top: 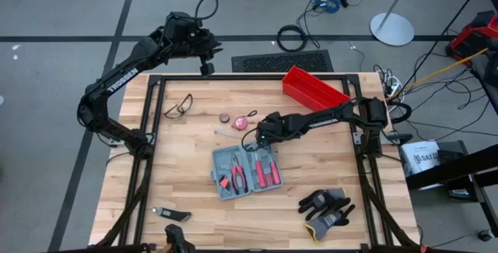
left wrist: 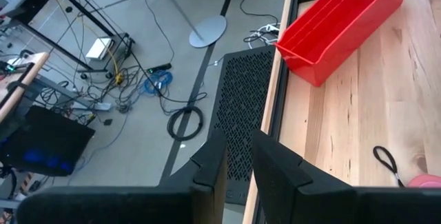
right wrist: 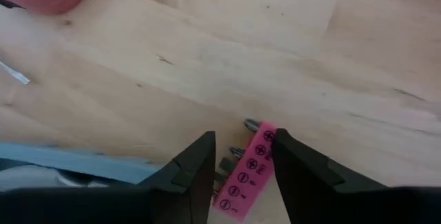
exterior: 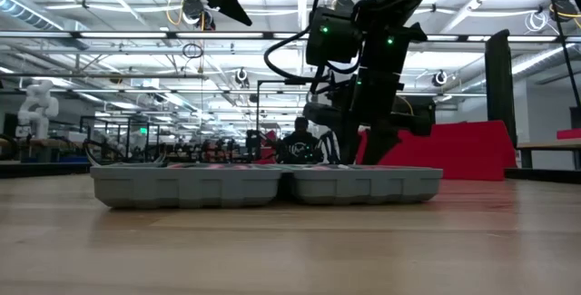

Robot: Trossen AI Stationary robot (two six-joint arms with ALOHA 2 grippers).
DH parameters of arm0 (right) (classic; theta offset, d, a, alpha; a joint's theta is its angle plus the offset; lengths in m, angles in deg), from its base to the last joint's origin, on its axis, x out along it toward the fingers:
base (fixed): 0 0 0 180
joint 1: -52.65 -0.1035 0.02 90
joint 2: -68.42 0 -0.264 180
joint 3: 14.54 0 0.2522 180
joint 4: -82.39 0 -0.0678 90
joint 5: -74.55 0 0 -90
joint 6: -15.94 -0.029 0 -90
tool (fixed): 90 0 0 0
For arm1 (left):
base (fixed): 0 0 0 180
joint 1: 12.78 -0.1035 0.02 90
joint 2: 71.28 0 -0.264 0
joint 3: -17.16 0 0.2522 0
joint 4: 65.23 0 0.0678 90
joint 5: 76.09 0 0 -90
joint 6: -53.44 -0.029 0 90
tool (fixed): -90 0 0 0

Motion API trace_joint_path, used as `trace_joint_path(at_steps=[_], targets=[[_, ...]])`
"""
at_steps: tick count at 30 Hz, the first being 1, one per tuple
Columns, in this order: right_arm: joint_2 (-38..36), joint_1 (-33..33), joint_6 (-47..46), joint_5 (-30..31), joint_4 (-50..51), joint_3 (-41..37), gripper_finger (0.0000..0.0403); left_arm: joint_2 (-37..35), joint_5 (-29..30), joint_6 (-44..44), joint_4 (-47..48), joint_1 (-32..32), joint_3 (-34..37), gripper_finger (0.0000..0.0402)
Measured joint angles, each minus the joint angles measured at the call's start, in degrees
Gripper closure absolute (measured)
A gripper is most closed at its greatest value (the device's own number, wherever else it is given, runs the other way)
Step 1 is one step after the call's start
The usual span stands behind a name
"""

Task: Prefit tool cases
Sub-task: Put the screwdriver bits into the toolbox

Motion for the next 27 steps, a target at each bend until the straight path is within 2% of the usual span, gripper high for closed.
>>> trace_joint_path(at_steps=[7, 16, 27], targets=[[-0.07, 0.00, -0.74, -1.05, 0.83, 0.15, 0.0262, 0.00, 0.00, 0.00, 0.00, 0.00, 0.00, 0.0329], [0.02, -0.09, 0.13, 0.59, 7.04, 4.45, 0.0261, 0.00, 0.00, 0.00, 0.01, 0.00, 0.00, 0.0329], [0.22, -0.17, -5.42, -1.84, 10.10, 4.48, 0.0261, 0.00, 0.00, 0.00, 0.01, 0.00, 0.00, 0.0329]])
